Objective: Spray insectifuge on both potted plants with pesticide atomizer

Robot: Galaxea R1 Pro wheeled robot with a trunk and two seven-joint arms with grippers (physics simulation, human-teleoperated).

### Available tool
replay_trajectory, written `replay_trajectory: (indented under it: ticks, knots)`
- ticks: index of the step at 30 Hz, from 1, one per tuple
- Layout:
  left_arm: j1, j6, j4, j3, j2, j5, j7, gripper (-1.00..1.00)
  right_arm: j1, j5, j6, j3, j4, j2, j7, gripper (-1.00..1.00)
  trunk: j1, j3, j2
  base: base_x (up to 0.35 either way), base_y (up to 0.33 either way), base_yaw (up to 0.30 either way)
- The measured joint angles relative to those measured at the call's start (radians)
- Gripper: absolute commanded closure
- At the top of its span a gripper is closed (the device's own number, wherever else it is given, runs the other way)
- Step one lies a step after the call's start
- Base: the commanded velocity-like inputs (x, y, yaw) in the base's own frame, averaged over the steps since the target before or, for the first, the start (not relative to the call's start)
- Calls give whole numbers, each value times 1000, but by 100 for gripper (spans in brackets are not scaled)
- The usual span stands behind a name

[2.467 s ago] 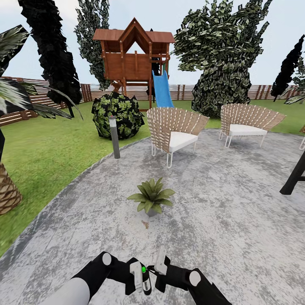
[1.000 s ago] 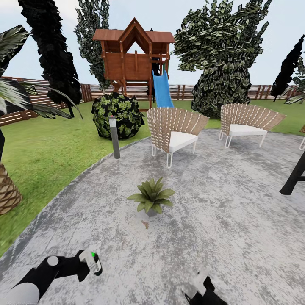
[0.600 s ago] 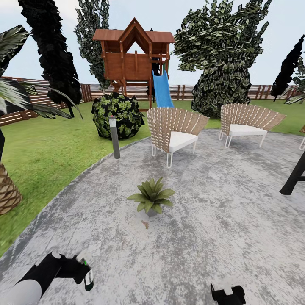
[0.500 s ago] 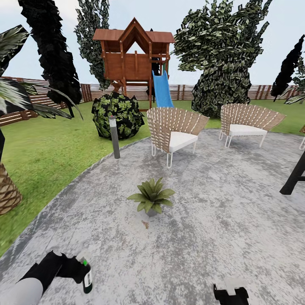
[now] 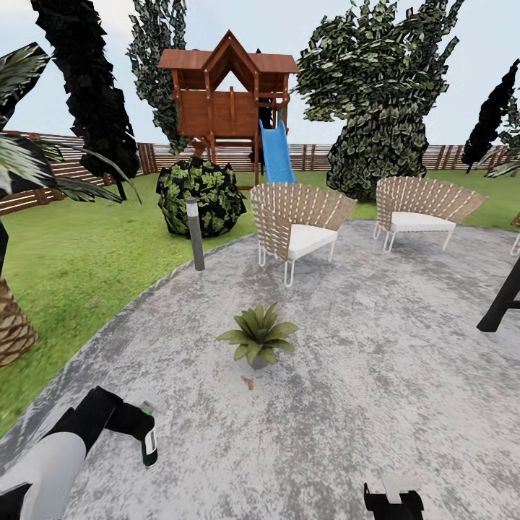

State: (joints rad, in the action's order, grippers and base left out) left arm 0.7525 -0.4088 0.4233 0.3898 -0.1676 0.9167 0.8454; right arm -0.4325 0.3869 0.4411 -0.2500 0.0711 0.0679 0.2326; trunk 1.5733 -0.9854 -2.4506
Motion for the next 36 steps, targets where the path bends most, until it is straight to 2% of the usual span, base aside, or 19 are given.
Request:
replay_trajectory:
  ticks: [3, 9, 10, 12, 14, 17, 20, 21, 25, 31, 36]
  knots:
    - [2, -14, 30, 0, 3, 1, 10, 100, 0, -1, 0, -1, -1, 3, 2, -100, 0, 0, 0, 210, 165, 0]
    - [3, -21, 36, -1, 6, 4, 20, 100, 2, -1, 0, 0, -33, 3, 1, -100, 0, 0, 0, 258, 234, 0]
    - [3, -34, 36, -3, 6, 4, 20, 100, 2, 0, 0, 1, -35, 2, 1, -100, 0, 0, 0, 259, 247, 0]
    - [13, -101, 37, -17, 6, 2, 21, 100, 2, 0, 1, 1, -38, 3, 2, -100, 0, 0, 0, 259, 248, 0]
    - [21, -142, 37, -39, 6, 2, 21, 100, 2, 0, 2, 1, -39, 3, 2, -100, 0, 0, 0, 260, 247, 0]
    - [32, -180, 37, -114, 8, -1, 28, 100, 2, 0, 2, 1, -40, 3, 2, -100, 0, 0, 0, 286, 187, 0]
    - [42, -220, 38, -163, 10, -1, 92, 100, 2, 0, 2, 1, -40, 5, 2, -100, -1, 0, 0, 324, 51, 0]
    - [44, -230, 38, -169, 10, 0, 113, 100, 2, 0, 2, 0, -40, 6, 3, -100, -1, 0, 0, 334, 14, 0]
    - [48, -245, 39, -178, 10, 3, 153, 100, 2, 0, 2, -1, -40, 8, 4, -100, -1, 0, 0, 336, 5, 0]
    - [50, -248, 39, -181, 9, 11, 160, 100, 2, 0, 2, -1, -39, 7, 5, -100, 0, 0, 0, 316, -89, 0]
    - [51, -262, 39, -180, 10, 38, 160, 100, 2, -1, 2, -1, -38, 4, 5, -100, -1, 0, 0, 311, -111, 0]
